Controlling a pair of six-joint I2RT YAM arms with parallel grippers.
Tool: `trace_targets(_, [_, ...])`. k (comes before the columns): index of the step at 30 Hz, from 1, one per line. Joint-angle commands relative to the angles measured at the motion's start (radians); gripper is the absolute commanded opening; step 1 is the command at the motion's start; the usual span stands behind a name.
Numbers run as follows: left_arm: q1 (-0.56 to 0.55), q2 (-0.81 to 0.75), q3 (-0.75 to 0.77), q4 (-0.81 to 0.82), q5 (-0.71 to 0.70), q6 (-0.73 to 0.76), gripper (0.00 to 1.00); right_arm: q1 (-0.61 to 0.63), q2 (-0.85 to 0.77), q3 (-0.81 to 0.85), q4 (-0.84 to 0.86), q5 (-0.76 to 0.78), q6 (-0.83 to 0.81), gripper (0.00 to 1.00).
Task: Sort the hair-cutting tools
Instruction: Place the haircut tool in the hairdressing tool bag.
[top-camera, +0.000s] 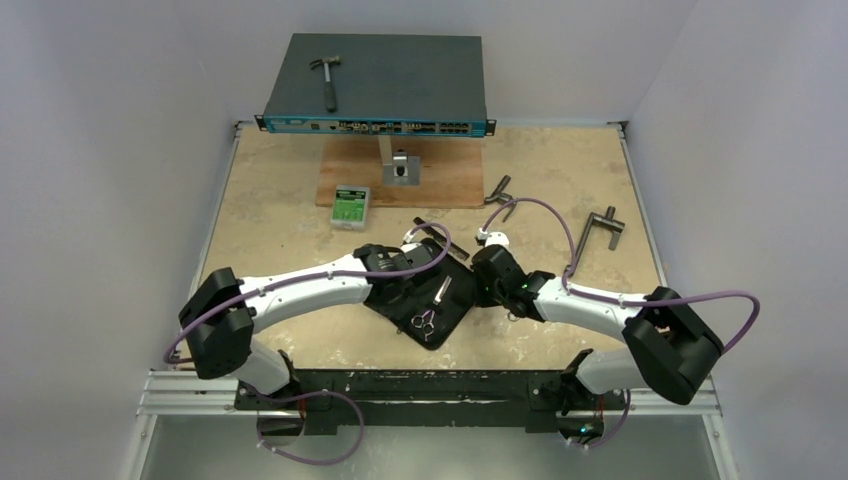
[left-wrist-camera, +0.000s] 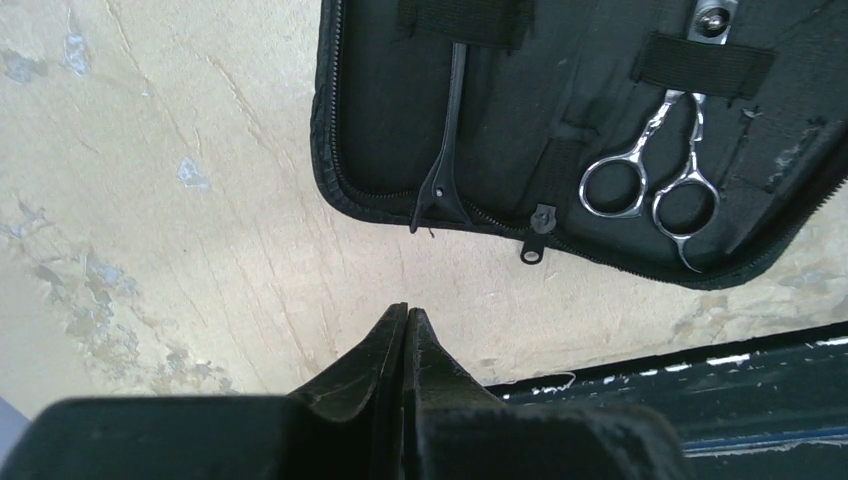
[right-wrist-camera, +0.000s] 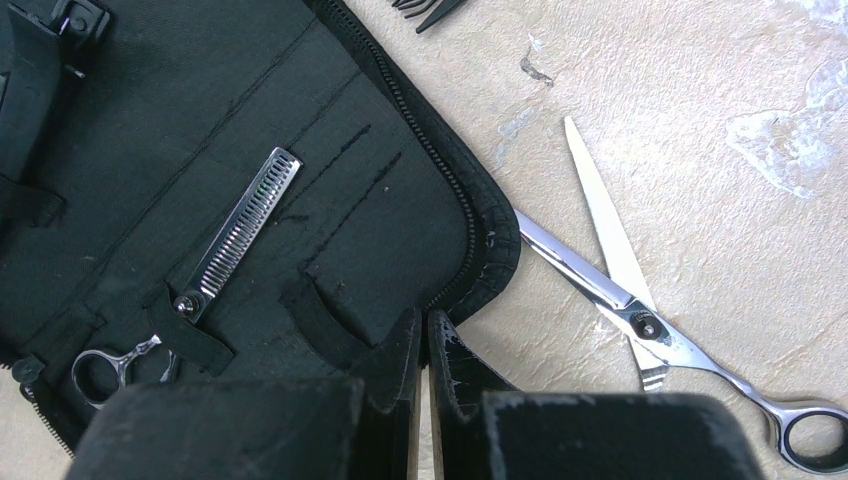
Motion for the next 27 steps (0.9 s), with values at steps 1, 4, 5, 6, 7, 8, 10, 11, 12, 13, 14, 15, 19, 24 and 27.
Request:
trace_targets(1, [-0.002,0.025,-0.008,0.032,-0.029,-0.045,0.0,0.003,0.0,0.033,0.023,-0.012,-0.015,0.0])
trace_targets(4, [-0.003,0.054,0.002,0.039,-0.029,-0.038,0.0,0.002,-0.004,0.032,0.022,-0.012,-0.015,0.0])
trace_targets(5, [-0.002,0.062,0.002,0.046,-0.024,-0.036,0.0,0.002,-0.005,0.031,0.021,-0.012,-0.015,0.0])
trace_targets(6, [-0.002,0.068,0.0,0.053,-0.019,-0.034,0.0,0.002,-0.006,0.03,0.02,-0.012,-0.015,0.0])
trace_targets(7, [-0.002,0.074,-0.002,0.062,-0.014,-0.031,0.0,0.003,-0.006,0.029,0.02,-0.012,-0.014,0.0])
trace_targets(8, [-0.002,0.081,-0.002,0.067,-0.009,-0.029,0.0,0.002,-0.006,0.029,0.021,-0.012,-0.016,0.0])
trace_targets(10, [-0.002,0.095,-0.001,0.078,-0.006,-0.029,0.0,0.002,-0.005,0.03,0.021,-0.012,-0.017,0.0])
trace_targets(11, [-0.002,0.1,0.002,0.082,-0.008,-0.027,0.0,0.002,-0.005,0.031,0.023,-0.012,-0.017,0.0])
trace_targets(12, [-0.002,0.104,0.002,0.087,-0.009,-0.025,0.0,0.002,-0.005,0.031,0.023,-0.013,-0.016,0.0])
trace_targets(13, [-0.002,0.11,0.003,0.09,-0.01,-0.025,0.0,0.003,-0.005,0.032,0.022,-0.013,-0.016,0.0])
trace_targets(14, [-0.003,0.117,0.005,0.092,-0.012,-0.023,0.0,0.002,-0.003,0.032,0.022,-0.014,-0.018,0.0])
trace_targets(15, [-0.002,0.124,0.008,0.091,-0.014,-0.022,0.0,0.002,-0.003,0.032,0.022,-0.014,-0.018,0.0])
trace_targets(19, [0.003,0.151,0.013,0.103,-0.021,-0.015,0.0,0.002,-0.005,0.031,0.023,-0.014,-0.018,0.0])
trace_targets(24, [0.026,0.186,0.011,0.12,-0.053,-0.029,0.0,0.002,-0.004,0.03,0.024,-0.017,-0.02,0.0])
trace_targets(27, [0.036,0.187,0.006,0.147,-0.074,-0.034,0.0,0.002,-0.003,0.031,0.026,-0.022,-0.021,0.0])
